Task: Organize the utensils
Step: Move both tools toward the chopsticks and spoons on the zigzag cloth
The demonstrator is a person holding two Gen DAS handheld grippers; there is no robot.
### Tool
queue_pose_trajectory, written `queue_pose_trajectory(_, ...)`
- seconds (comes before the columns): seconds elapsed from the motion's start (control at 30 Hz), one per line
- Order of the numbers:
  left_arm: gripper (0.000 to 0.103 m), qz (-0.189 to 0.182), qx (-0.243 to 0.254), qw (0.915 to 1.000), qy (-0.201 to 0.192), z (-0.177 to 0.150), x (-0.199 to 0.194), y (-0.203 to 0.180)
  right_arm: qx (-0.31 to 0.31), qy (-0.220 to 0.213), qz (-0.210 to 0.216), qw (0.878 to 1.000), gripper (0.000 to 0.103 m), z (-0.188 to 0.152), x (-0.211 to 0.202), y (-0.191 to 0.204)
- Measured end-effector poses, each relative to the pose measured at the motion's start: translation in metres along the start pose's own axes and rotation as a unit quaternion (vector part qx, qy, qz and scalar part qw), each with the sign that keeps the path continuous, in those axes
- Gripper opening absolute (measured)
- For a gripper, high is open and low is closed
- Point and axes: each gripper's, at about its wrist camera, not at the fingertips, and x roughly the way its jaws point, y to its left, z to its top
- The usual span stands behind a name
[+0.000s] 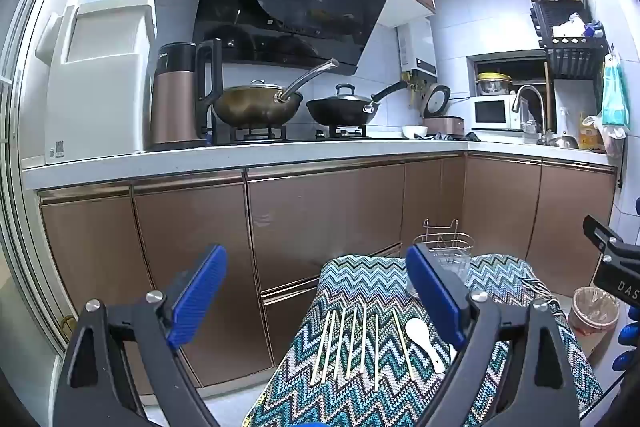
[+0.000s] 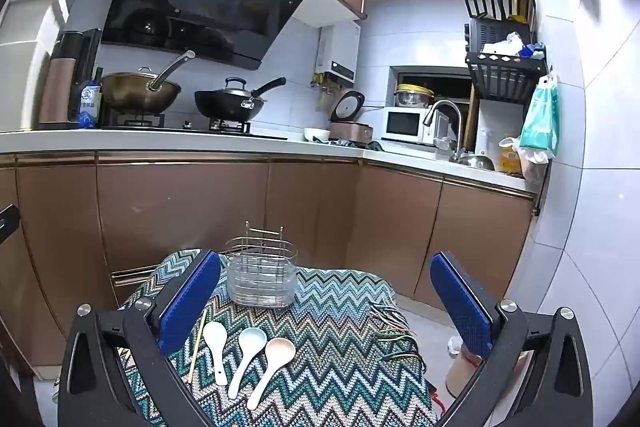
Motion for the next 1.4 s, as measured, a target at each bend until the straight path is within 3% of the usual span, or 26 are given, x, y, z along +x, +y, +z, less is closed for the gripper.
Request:
queue_pose_trajectory(0.3,0.091,0.004,0.003,1.0,0.003,-0.001,0.004,0.0,0.008,-0.013,-0.013,1.0,0.103,0.0,-0.008,-0.007)
queue_pose_trajectory(1.4,0.091,-0.004,-0.005,0.9999,0.016,-0.001,0.034,-0.008,0.002,0.011,-0.025,1.0,0.103,-0.011,0.01,-0.001)
